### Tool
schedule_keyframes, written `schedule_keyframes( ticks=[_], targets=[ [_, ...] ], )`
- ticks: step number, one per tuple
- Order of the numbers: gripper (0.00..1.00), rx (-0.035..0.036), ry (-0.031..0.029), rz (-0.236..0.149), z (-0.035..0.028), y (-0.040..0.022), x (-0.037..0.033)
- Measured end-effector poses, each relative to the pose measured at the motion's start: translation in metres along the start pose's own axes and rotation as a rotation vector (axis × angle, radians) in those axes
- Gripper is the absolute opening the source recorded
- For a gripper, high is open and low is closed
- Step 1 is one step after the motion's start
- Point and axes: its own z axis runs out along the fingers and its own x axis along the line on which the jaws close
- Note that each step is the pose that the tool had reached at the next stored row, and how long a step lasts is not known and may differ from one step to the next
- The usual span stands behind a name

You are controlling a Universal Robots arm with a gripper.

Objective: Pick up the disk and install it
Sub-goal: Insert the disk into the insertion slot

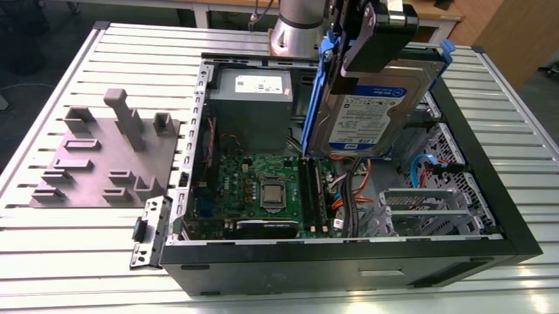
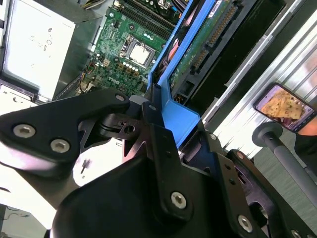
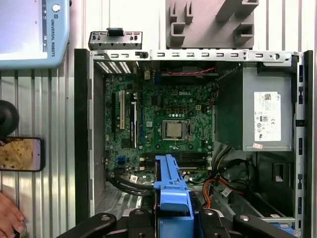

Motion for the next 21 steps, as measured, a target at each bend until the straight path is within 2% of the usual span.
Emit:
schedule_keyframes(
  ticks=[8, 13, 15, 18, 21],
  targets=[
    [0.37, 0.0000, -0.0001, 0.000, 0.0000, -0.0001, 0.0009],
    [0.37, -0.0001, 0.0001, 0.000, 0.0006, -0.0005, 0.0067],
    [0.37, 0.0001, -0.0003, 0.000, 0.0020, -0.0032, 0.0089],
    [0.37, 0.0000, 0.0000, 0.000, 0.0035, -0.0119, 0.0104],
    [0.37, 0.0000, -0.0001, 0.000, 0.0048, -0.0149, 0.0140]
  ],
)
